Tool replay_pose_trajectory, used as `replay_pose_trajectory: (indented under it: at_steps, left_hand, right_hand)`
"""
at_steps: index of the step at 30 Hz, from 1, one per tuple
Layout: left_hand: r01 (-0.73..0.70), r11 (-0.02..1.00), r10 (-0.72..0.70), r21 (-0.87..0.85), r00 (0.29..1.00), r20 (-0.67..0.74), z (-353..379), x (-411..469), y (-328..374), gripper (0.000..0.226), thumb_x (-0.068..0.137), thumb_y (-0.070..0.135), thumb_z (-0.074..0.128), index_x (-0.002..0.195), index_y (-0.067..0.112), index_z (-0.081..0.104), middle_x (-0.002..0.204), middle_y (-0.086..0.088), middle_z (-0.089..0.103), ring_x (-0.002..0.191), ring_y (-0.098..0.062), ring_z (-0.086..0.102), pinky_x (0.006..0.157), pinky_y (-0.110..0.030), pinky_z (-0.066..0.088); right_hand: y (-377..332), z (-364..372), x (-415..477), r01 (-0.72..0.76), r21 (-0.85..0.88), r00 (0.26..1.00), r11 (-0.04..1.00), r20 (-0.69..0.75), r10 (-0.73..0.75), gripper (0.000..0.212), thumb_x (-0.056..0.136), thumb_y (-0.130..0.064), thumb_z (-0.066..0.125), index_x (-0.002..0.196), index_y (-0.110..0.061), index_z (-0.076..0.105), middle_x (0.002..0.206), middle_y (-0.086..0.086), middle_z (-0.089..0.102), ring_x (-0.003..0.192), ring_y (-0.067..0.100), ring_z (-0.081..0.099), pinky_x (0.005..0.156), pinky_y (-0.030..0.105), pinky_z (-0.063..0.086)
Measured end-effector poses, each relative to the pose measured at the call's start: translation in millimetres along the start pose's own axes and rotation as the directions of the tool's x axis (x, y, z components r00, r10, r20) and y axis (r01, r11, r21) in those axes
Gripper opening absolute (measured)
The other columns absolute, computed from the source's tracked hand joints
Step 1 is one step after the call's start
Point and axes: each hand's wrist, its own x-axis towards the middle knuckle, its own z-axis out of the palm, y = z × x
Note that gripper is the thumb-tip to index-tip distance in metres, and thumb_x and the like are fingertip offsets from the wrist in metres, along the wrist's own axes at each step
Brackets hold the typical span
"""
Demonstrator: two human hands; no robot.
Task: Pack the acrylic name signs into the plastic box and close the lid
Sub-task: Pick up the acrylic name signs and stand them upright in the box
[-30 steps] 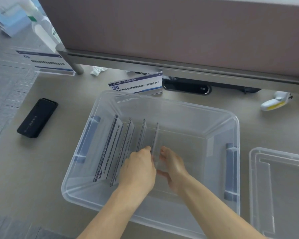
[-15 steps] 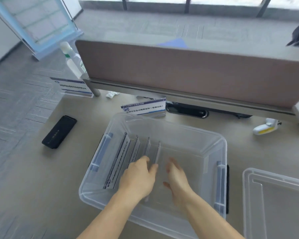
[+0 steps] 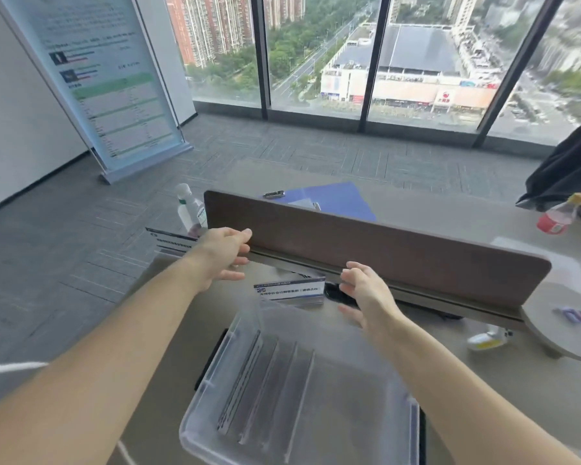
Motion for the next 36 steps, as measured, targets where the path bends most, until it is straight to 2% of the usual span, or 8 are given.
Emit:
replay_pose_trajectory:
  at_steps: [5,9,13,18,21,27,30,36]
  left_hand:
    - [0.115,0.992,-0.118,0.041,0.991,0.062,-8,76,-32,0.035,0.103,0.032,0.056,0.127,0.006,0.061,0.122,-0.012,0.06,0.113,-0.028,0.06,0.087,-0.049,0.057]
    - [0.287,0.956,-0.278,-0.066,0.954,0.114,-7,141,-85,0.029,0.101,0.021,0.059,0.126,0.007,0.061,0.12,-0.012,0.057,0.108,-0.029,0.056,0.085,-0.049,0.057]
    - [0.458,0.849,-0.412,-0.264,0.886,0.213,-1,184,-140,0.003,0.095,0.004,0.059,0.092,0.006,0.06,0.114,-0.018,0.053,0.092,-0.038,0.059,0.096,-0.054,0.055]
    - [0.39,0.915,-0.332,-0.105,0.874,0.356,20,222,-194,0.039,0.09,-0.011,0.062,0.126,0.004,0.059,0.114,-0.016,0.063,0.101,-0.031,0.066,0.102,-0.045,0.055]
    - [0.268,0.963,-0.252,-0.009,0.915,0.315,30,232,-210,0.052,0.068,0.011,0.084,0.119,0.019,0.072,0.112,-0.002,0.072,0.106,-0.032,0.074,0.098,-0.046,0.058]
    - [0.01,0.995,-0.027,0.095,0.984,0.174,36,239,-223,0.028,0.081,0.04,0.078,0.091,0.014,0.076,0.101,0.003,0.077,0.074,-0.018,0.068,0.062,-0.028,0.049]
    - [-0.069,0.983,0.046,0.168,0.989,0.14,31,240,-223,0.028,0.087,0.043,0.075,0.076,0.018,0.066,0.089,0.005,0.074,0.054,-0.012,0.056,0.048,-0.023,0.036]
    - [-0.176,0.977,0.154,0.12,0.973,0.174,2,215,-157,0.037,0.087,0.043,0.076,0.056,0.027,0.063,0.071,0.002,0.075,0.09,-0.034,0.077,0.082,-0.039,0.057]
  right_hand:
    - [2,19,56,-0.017,-0.092,0.999,0.996,-0.04,0.013,0.031,0.099,-0.016,0.052,0.129,-0.013,0.057,0.112,0.003,0.06,0.1,0.016,0.058,0.085,0.037,0.052]
    - [32,34,120,-0.162,-0.132,0.966,0.978,-0.223,0.13,0.022,0.093,-0.014,0.059,0.114,-0.009,0.058,0.111,0.011,0.061,0.11,0.027,0.063,0.093,0.044,0.053]
    - [69,47,182,-0.29,-0.101,0.931,0.952,-0.258,0.257,0.012,0.095,0.0,0.053,0.093,-0.009,0.06,0.111,0.011,0.057,0.101,0.023,0.056,0.072,0.032,0.05]
    - [105,59,228,-0.362,-0.04,0.911,0.931,-0.226,0.345,0.018,0.092,0.0,0.053,0.083,-0.016,0.057,0.096,0.005,0.057,0.1,0.022,0.058,0.086,0.038,0.052]
    - [122,62,240,-0.38,-0.021,0.903,0.925,-0.227,0.365,0.017,0.09,0.0,0.057,0.085,-0.015,0.062,0.093,0.006,0.059,0.091,0.022,0.06,0.091,0.039,0.054]
    - [138,59,246,-0.254,-0.521,0.95,0.815,-0.295,0.107,0.035,0.069,-0.03,0.076,0.093,-0.008,0.064,0.091,0.015,0.072,0.08,0.027,0.065,0.089,0.053,0.055]
    - [133,53,235,-0.114,-0.746,0.984,0.655,-0.174,-0.026,0.024,0.088,-0.031,0.068,0.092,-0.008,0.068,0.098,0.004,0.072,0.09,0.027,0.069,0.077,0.036,0.055]
    - [91,44,174,0.171,-0.735,0.947,0.656,-0.061,-0.315,0.035,0.093,-0.034,0.062,0.078,-0.002,0.065,0.079,0.011,0.073,0.078,0.027,0.065,0.061,0.026,0.041]
